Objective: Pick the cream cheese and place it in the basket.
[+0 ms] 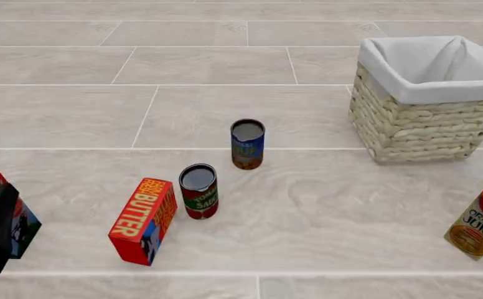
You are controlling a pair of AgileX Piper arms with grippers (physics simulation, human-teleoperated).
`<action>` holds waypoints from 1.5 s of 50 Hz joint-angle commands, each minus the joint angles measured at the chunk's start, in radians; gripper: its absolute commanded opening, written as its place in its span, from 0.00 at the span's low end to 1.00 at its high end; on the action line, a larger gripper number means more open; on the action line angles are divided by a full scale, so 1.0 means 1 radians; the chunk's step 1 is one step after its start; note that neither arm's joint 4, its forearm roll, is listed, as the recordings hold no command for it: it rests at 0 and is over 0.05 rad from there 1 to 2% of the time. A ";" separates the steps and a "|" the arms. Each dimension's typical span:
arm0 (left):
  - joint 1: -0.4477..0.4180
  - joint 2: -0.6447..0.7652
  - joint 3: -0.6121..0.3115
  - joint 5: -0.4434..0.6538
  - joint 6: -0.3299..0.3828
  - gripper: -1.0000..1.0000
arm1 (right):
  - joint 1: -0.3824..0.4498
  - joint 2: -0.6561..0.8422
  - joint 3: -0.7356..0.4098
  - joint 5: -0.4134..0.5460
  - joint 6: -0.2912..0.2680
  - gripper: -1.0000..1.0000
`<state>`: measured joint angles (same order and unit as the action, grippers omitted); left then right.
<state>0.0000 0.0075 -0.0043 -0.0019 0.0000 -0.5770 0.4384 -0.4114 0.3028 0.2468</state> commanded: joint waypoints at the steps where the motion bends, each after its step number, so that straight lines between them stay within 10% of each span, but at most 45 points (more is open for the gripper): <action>1: 0.000 0.000 0.000 0.000 0.000 1.00 | -0.123 0.099 -0.023 -0.001 0.000 1.00; 16: 0.000 0.000 0.000 0.000 0.000 1.00 | -0.186 0.224 -0.027 -0.007 0.074 1.00; 43: 0.000 0.000 0.000 0.000 0.000 1.00 | -0.362 0.333 -0.007 -0.073 0.012 1.00; 75: 0.000 0.000 0.000 0.000 0.000 1.00 | -0.340 0.599 0.145 -0.319 0.105 1.00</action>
<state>0.0000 0.0075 -0.0043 -0.0019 0.0000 -0.9253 0.9820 -0.2978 0.0338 0.3359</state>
